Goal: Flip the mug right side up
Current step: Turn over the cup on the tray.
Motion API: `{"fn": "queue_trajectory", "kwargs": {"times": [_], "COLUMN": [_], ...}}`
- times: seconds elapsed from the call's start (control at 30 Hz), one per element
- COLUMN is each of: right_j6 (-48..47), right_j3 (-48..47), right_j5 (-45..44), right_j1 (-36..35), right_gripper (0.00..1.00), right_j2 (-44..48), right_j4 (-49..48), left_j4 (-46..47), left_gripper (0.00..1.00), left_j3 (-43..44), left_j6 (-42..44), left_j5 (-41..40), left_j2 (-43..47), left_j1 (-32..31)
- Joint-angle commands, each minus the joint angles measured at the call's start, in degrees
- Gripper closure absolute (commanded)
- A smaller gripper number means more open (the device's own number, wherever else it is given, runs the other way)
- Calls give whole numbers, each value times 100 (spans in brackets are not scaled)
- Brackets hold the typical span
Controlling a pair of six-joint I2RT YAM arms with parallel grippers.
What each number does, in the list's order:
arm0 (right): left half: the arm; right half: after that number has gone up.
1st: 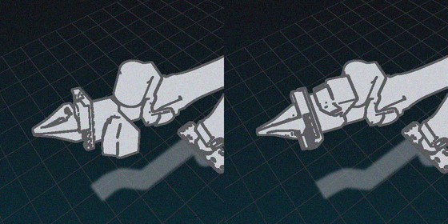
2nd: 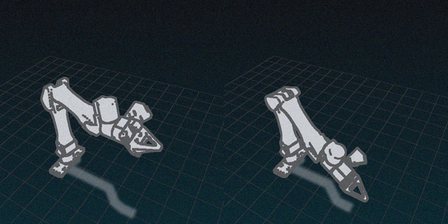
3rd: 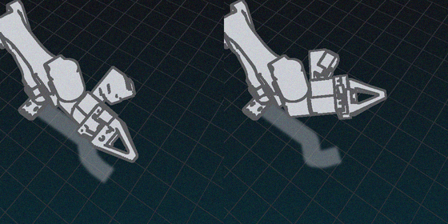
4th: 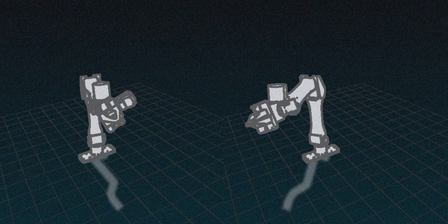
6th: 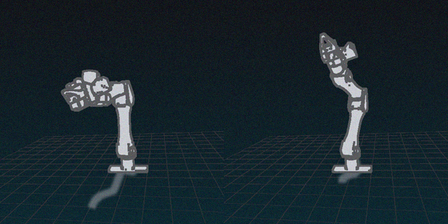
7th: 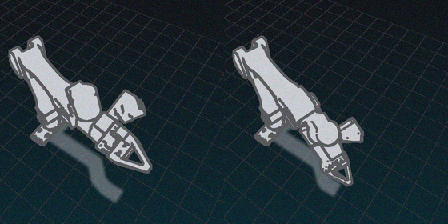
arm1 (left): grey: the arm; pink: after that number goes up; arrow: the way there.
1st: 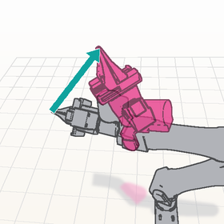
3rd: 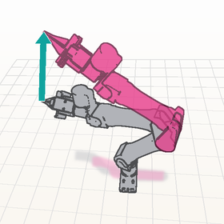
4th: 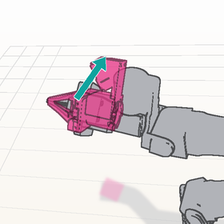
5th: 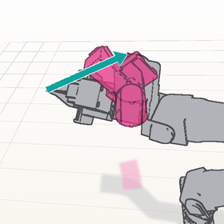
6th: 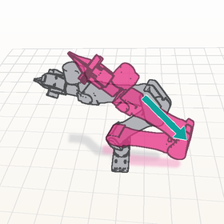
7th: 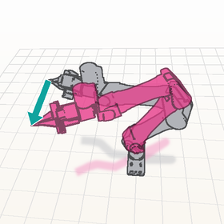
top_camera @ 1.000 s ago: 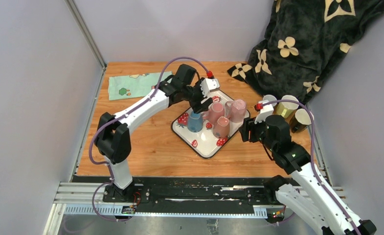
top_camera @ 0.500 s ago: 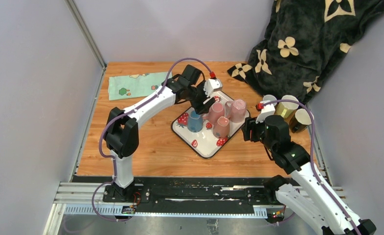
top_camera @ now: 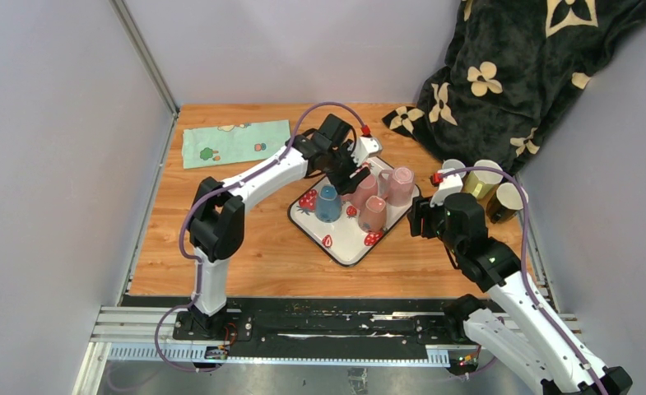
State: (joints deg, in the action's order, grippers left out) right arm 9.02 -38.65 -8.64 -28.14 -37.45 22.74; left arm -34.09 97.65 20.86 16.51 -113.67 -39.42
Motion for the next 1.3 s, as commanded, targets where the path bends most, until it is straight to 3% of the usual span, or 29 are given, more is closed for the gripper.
{"fn": "queue_trajectory", "kwargs": {"times": [0.0, 1.27], "right_j6": [-24, 141], "right_j3": [69, 183], "right_j5": [-123, -164], "right_j1": [-70, -69], "right_gripper": [39, 39], "right_j2": [2, 104], "right_j4": [43, 239], "left_j4": [-37, -63], "left_gripper": [33, 59], "left_j3": [215, 479], "left_j6": [-73, -32], "left_j5": [-124, 134], "left_j2": [-130, -810], "left_j1": [-13, -13]}}
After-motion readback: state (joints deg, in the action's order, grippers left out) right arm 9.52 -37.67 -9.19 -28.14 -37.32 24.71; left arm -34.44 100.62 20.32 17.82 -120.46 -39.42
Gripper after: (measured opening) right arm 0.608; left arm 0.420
